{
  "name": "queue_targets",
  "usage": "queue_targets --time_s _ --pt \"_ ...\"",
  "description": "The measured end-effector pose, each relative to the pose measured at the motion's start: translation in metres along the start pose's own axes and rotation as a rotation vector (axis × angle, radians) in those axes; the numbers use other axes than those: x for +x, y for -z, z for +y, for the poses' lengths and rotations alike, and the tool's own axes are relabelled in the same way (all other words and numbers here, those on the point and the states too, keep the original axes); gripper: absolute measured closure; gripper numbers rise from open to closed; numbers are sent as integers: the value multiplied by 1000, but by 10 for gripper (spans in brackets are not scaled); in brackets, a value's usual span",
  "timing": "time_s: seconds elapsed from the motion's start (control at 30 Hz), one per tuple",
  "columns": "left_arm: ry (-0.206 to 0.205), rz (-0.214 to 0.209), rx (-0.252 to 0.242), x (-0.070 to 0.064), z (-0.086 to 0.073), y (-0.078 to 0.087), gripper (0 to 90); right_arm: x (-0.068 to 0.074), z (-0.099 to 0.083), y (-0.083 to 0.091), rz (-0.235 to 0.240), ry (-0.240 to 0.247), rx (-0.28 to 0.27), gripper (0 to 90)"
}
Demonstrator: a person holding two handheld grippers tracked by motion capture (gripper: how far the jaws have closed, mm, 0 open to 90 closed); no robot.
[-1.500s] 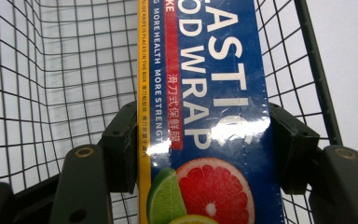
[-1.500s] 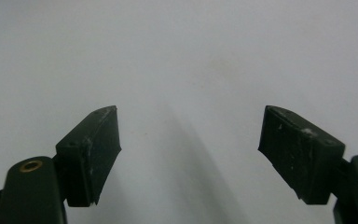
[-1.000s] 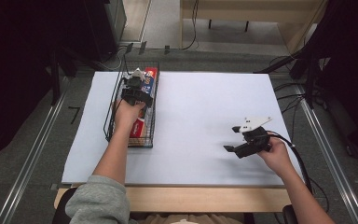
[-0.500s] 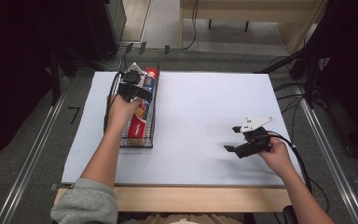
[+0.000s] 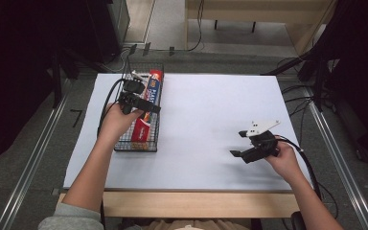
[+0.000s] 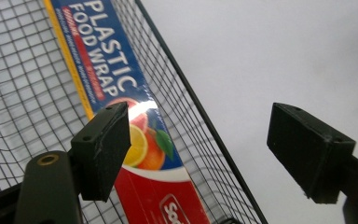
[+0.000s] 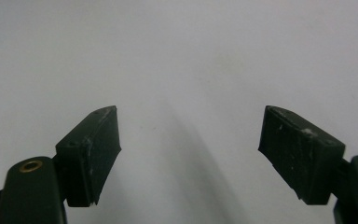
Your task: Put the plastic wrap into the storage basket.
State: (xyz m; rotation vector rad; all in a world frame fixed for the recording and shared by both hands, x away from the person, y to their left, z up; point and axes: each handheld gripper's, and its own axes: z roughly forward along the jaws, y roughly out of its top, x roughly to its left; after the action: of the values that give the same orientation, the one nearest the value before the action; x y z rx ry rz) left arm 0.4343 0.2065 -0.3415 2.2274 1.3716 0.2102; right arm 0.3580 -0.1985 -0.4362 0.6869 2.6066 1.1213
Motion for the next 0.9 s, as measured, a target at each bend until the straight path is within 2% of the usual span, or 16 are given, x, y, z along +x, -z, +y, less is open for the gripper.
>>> queue_targets --time_s 0.17,0.33,0.43,0.53,0.7,0.8,0.9 --pt "-52 -38 -10 -13 -13 3 218 0 0 -1 5 3 2 208" --pt "-98 -46 -26 -25 -25 4 218 0 0 -1 9 3 3 208" --pt "-123 -89 -20 -33 -31 2 219 0 0 -2 16 0 8 208" --pt "-164 -102 -26 -43 -38 -1 221 1 0 -3 12 4 8 208" --pt "-205 -136 -61 -57 -50 -4 222 1 0 -3 16 4 11 208" --pt "-259 -137 -75 -68 -57 -5 224 2 0 -4 25 4 11 208" --pt "-285 -166 -81 -75 -62 -9 227 2 0 -5 30 4 14 208"
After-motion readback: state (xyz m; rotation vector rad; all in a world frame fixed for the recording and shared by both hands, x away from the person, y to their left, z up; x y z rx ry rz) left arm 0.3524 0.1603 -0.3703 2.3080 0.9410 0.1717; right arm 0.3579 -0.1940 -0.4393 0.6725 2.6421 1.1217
